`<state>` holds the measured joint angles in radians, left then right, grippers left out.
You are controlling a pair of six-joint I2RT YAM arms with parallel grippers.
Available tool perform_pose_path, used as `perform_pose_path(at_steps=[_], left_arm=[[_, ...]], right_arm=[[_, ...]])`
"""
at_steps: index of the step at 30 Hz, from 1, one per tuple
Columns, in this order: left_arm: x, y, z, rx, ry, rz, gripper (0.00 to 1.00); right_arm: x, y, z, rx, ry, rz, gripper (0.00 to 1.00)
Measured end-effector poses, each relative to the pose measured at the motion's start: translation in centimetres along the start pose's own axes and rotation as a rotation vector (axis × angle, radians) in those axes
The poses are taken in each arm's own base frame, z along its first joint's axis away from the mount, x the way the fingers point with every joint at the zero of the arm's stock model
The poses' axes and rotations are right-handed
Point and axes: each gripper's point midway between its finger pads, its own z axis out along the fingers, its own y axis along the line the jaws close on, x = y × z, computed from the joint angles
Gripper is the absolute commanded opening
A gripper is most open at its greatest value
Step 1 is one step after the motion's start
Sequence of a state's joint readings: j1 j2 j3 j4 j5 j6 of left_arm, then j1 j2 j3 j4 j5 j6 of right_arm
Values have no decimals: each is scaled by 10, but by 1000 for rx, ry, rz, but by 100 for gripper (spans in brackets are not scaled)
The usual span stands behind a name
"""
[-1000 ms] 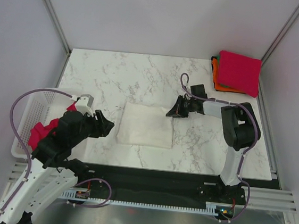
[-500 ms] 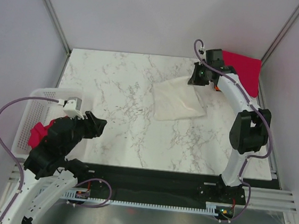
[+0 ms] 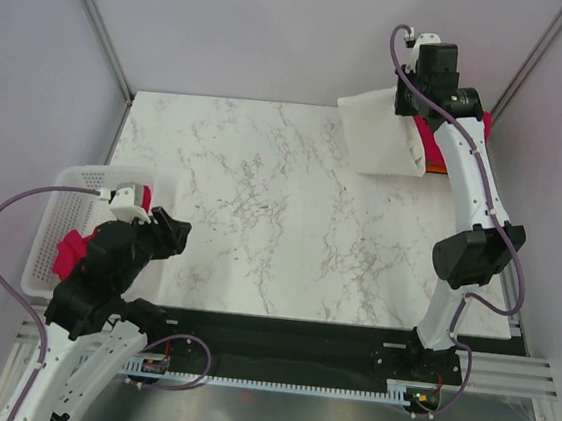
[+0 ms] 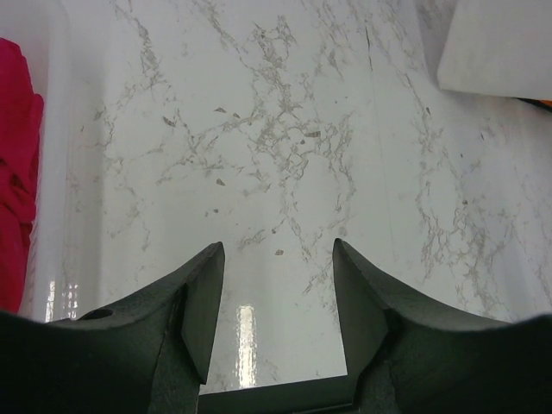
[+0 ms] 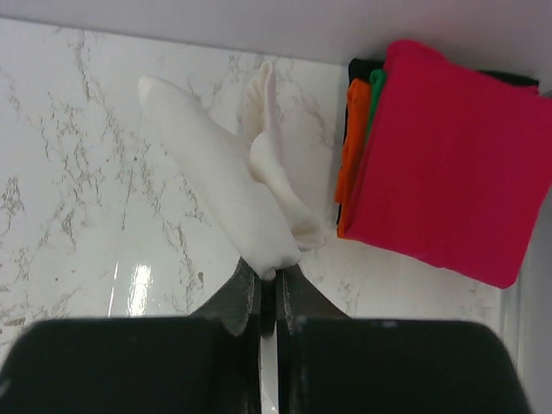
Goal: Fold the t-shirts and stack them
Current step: Neatly place the folded tshirt to the corner
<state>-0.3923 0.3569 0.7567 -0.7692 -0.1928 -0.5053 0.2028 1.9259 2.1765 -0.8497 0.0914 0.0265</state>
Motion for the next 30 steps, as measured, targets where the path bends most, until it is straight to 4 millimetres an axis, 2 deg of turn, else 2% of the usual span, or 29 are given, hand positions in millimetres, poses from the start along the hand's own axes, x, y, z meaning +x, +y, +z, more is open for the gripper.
perform_pose_path(at_steps=[2,5,10,18,30], left_arm=[[-1,2,0,-7,-3,-3,60],[-1,3,1,-15,-4,-6,60],[2,4,5,-28,19,-1,60],[5,5,8,-37,33,1,59],[11,7,15,-60,74,9,57]], right_arm=[[-20,-7,-11,23,-54,-18,0],[-39,-16,-23,50,-108,-34,0],[-56,-28,-35,84,-155,-57,0],[-63,-43,-41,114,-174,-74,0],[-70,-87,-41,178,-202,-65,0]])
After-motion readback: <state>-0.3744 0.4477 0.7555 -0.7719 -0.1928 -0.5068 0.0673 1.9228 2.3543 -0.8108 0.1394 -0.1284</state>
